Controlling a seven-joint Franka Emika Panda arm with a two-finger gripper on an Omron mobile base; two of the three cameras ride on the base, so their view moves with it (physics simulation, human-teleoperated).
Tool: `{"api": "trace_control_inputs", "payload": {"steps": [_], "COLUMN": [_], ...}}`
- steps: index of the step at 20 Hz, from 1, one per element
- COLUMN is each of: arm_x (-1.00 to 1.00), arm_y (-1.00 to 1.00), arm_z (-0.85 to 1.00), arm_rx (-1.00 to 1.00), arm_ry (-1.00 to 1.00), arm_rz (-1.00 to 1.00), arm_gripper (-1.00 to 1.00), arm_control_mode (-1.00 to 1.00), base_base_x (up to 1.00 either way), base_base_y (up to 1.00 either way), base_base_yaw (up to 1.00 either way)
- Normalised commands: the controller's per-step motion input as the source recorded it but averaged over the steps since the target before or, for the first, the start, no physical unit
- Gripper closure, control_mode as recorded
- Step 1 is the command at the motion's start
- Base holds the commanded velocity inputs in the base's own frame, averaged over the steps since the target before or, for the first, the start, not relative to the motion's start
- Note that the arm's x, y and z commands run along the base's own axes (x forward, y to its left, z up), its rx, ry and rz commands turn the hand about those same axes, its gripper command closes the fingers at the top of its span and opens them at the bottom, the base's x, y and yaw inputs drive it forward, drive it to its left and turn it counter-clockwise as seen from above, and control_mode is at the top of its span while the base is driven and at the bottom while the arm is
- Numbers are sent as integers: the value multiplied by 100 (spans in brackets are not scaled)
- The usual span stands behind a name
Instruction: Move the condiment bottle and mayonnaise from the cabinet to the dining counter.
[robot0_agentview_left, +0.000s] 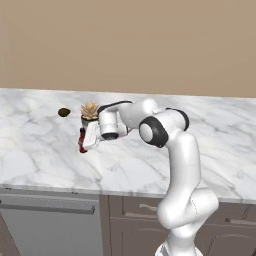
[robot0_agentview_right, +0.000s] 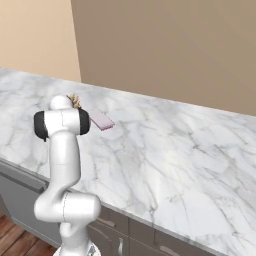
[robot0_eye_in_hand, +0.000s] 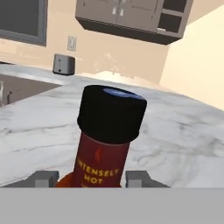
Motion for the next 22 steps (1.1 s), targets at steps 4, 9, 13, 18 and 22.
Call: {"api": "trace_control_inputs", "payload": {"steps": [4, 9, 13, 18, 22], "arm_x": [-9, 0, 0, -16, -44], "arm_y": [0, 0, -3, -40, -50], "arm_z": [-35, -29, -7, 0, 3], "arm_rx": [0, 0, 0, 0, 0], "arm_ry": [-14, -2, 0, 0, 0], "arm_rz": [0, 0, 0, 0, 0], "arm_gripper": [100, 100, -100, -100, -100], "arm_control_mode": [-100, -100, -100, -100, -100], "base_base_x": [0, 0, 0, 0, 0], "base_base_y": [0, 0, 0, 0, 0], "base_base_yaw": [0, 0, 0, 0, 0]}}
